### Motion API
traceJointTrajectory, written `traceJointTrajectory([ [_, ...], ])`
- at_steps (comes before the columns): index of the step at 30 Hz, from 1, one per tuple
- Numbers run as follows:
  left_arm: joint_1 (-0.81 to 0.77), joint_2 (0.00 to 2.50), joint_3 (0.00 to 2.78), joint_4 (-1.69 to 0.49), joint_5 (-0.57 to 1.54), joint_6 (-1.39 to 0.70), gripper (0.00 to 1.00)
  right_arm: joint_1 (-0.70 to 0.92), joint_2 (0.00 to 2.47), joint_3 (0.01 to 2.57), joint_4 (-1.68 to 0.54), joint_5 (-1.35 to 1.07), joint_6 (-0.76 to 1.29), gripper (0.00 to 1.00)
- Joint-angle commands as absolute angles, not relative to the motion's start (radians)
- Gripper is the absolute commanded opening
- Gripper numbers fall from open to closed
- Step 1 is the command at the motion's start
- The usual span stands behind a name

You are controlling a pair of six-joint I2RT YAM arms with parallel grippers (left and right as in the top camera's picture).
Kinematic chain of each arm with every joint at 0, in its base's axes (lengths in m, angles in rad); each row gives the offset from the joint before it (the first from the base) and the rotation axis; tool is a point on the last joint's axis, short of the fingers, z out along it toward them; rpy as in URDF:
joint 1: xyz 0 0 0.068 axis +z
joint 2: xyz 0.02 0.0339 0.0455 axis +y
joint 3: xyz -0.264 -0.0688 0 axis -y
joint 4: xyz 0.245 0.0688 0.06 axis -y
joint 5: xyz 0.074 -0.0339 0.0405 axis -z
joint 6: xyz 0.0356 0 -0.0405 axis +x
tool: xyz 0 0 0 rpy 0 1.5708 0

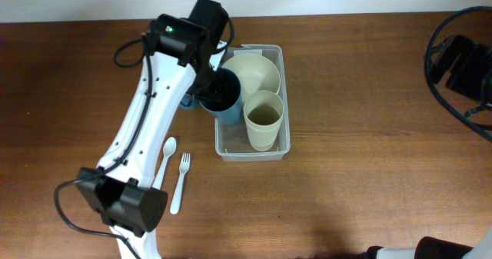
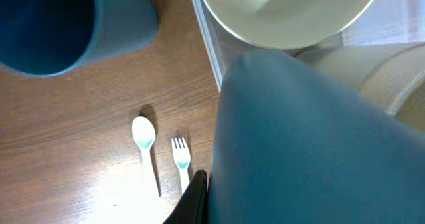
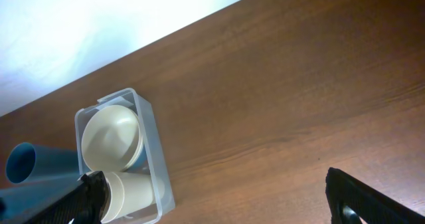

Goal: Pack container
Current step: 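Grasp the blue cup and carry it into the container, then lower the blue cup into the container beside the cream cups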

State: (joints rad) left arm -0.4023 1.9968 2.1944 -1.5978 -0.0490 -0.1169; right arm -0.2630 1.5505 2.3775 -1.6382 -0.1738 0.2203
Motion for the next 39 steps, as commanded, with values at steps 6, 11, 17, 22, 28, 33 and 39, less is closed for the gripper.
traceJointTrajectory([
  [6, -0.421, 2.048, 2.104, -1.514, -0.048, -0.119, 0.02, -0.271, 1.551, 2.385, -1.635, -0.171, 0.213, 0.99],
  [11, -0.423, 2.048, 2.056, -1.485, -0.048, -0.119, 0.02, -0.271, 1.551, 2.385, -1.635, -0.171, 0.213, 0.99],
  [17, -0.423, 2.048, 2.03, -1.481, -0.039, -0.12, 0.01, -0.271, 1.551, 2.385, -1.635, -0.171, 0.213, 0.99],
  [22, -0.423, 2.048, 2.03, -1.477, -0.041, -0.126, 0.01, -0.271, 1.551, 2.385, -1.635, -0.171, 0.213, 0.99],
  [28, -0.423, 2.046, 2.075, -1.504, -0.041, -0.142, 0.02, -0.271, 1.551, 2.385, -1.635, -0.171, 0.213, 0.99],
  [33, -0.423, 2.04, 2.158, -1.577, -0.041, -0.142, 0.02, -0.271, 1.551, 2.385, -1.635, -0.171, 0.213, 0.99],
  [39, -0.423, 2.035, 2.187, -1.621, -0.049, -0.142, 0.02, -0.271, 1.551, 2.385, -1.635, -0.171, 0.213, 0.99],
])
